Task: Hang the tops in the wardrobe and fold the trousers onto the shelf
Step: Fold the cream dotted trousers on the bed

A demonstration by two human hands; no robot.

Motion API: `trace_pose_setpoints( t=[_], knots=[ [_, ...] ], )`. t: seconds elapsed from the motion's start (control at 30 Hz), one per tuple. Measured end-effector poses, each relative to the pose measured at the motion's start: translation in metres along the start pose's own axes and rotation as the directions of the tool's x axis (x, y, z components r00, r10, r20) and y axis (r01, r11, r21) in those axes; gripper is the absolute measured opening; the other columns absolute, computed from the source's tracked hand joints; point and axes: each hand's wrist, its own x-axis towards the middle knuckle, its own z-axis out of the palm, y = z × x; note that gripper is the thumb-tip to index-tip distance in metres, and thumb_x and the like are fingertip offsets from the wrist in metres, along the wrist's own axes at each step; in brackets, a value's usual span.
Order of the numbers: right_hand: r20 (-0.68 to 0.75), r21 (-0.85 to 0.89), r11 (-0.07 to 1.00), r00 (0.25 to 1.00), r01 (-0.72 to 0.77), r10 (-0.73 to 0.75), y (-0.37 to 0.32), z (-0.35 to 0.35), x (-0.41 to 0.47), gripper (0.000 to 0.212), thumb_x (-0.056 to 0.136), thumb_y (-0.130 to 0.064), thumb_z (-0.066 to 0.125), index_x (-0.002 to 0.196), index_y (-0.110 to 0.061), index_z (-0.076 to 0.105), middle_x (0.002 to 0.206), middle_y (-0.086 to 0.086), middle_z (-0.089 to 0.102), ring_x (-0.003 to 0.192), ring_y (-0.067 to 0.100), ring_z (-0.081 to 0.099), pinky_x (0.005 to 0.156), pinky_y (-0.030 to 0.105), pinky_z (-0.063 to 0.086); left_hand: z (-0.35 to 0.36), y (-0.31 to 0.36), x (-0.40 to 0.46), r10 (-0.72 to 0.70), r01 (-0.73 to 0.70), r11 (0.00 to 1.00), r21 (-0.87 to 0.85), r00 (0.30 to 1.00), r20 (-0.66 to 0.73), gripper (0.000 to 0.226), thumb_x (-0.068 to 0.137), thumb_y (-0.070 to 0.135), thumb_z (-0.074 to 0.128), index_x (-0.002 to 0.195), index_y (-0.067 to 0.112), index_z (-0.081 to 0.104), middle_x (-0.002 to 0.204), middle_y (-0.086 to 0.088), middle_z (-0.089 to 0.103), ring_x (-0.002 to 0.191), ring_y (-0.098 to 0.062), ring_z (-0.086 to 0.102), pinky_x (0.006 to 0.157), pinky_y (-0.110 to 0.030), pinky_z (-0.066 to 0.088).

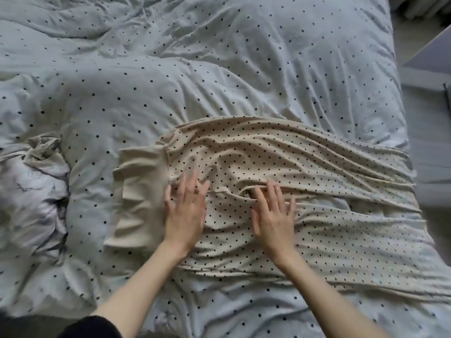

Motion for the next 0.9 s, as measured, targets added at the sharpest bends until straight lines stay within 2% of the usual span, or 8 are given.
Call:
trace_pose_setpoints(
  t=[0.13, 0.2, 0.27, 0.37, 0.47, 0.6, 0.77, 0.9],
  knots=[
    [0.171, -0.139, 0.989, 0.982, -0.056, 0.080, 0.015, 0.012, -0.092, 0.064, 0.078, -0.029, 0.073, 0.136, -0.013, 0.051, 0.146, 0.017, 0.037, 0.132, 0.037, 0.039, 0.104, 0.064, 0.029, 0.019, 0.017, -0.077, 0.088, -0.106, 0.993, 0.052, 0.961, 0.263, 0.058, 0.080, 0.030, 0.072, 0.134, 0.019, 0.053, 0.145, -0.015, 0.041, 0.134, -0.035, 0.038, 0.099, -0.067, 0.029],
    [0.206, -0.196, 0.978, 0.972, -0.071, 0.112, 0.024, 0.013, -0.122, 0.056, 0.084, -0.034, 0.065, 0.134, -0.013, 0.053, 0.144, 0.017, 0.041, 0.130, 0.037, 0.043, 0.101, 0.063, 0.035, 0.026, 0.015, -0.101, 0.098, -0.148, 0.985, 0.089, 0.903, 0.419, 0.056, 0.090, 0.040, 0.056, 0.142, 0.024, 0.042, 0.151, -0.011, 0.032, 0.138, -0.033, 0.030, 0.104, -0.067, 0.020],
    [0.205, -0.192, 0.977, 0.969, -0.095, 0.135, 0.031, 0.014, -0.138, 0.058, 0.084, -0.031, 0.067, 0.136, -0.013, 0.050, 0.146, 0.017, 0.037, 0.134, 0.035, 0.035, 0.104, 0.061, 0.032, 0.035, 0.012, -0.115, 0.095, -0.174, 0.977, 0.120, 0.868, 0.487, 0.057, 0.098, 0.047, 0.032, 0.150, 0.027, 0.020, 0.157, -0.008, 0.016, 0.144, -0.031, 0.013, 0.109, -0.065, 0.002],
    [0.205, -0.152, 0.980, 0.966, -0.129, 0.159, 0.046, 0.010, -0.153, 0.062, 0.087, -0.024, 0.063, 0.144, -0.016, 0.038, 0.153, 0.013, 0.020, 0.141, 0.031, 0.015, 0.113, 0.054, 0.022, 0.040, 0.027, -0.124, 0.137, -0.192, 0.979, 0.065, 0.863, 0.487, 0.058, 0.099, 0.046, 0.030, 0.151, 0.030, 0.009, 0.158, -0.010, 0.007, 0.145, -0.031, 0.008, 0.108, -0.066, -0.003],
    [0.206, -0.150, 0.966, 0.949, -0.211, 0.239, 0.068, 0.002, -0.164, 0.065, 0.094, -0.018, 0.050, 0.150, -0.022, 0.017, 0.157, 0.006, 0.002, 0.144, 0.026, -0.002, 0.116, 0.052, 0.011, 0.042, 0.054, -0.127, 0.226, -0.262, 0.965, -0.005, 0.825, 0.518, 0.058, 0.101, 0.042, 0.026, 0.149, 0.037, -0.006, 0.157, -0.008, -0.013, 0.146, -0.028, -0.006, 0.109, -0.061, -0.008],
    [0.256, -0.252, 0.903, 0.875, -0.349, 0.410, 0.125, -0.015, -0.180, 0.070, 0.096, -0.013, 0.040, 0.152, -0.022, -0.002, 0.159, 0.004, -0.006, 0.147, 0.022, -0.004, 0.116, 0.049, 0.006, 0.048, 0.105, -0.127, 0.315, -0.345, 0.938, -0.026, 0.822, 0.475, 0.065, 0.100, 0.021, 0.036, 0.149, 0.036, -0.004, 0.147, -0.005, -0.030, 0.145, -0.029, -0.012, 0.111, -0.058, -0.006],
    [0.304, -0.458, 0.831, 0.823, -0.315, 0.479, 0.216, -0.037, -0.193, 0.070, 0.093, -0.007, 0.038, 0.151, -0.017, 0.001, 0.160, 0.007, -0.003, 0.147, 0.024, 0.000, 0.116, 0.051, 0.011, 0.061, 0.174, -0.118, 0.388, -0.427, 0.904, -0.004, 0.817, 0.426, 0.063, 0.101, 0.018, 0.034, 0.150, 0.031, -0.002, 0.156, -0.006, -0.018, 0.145, -0.029, -0.012, 0.110, -0.054, -0.014],
    [0.304, -0.479, 0.833, 0.839, -0.276, 0.452, 0.287, -0.038, -0.188, 0.069, 0.094, -0.007, 0.038, 0.151, -0.018, 0.003, 0.160, 0.006, -0.004, 0.147, 0.024, -0.001, 0.115, 0.052, 0.006, 0.081, 0.225, -0.099, 0.300, -0.349, 0.934, 0.073, 0.879, 0.371, 0.062, 0.100, 0.020, 0.038, 0.150, 0.031, 0.003, 0.158, -0.011, -0.005, 0.145, -0.030, -0.003, 0.113, -0.055, -0.003]
  ],
)
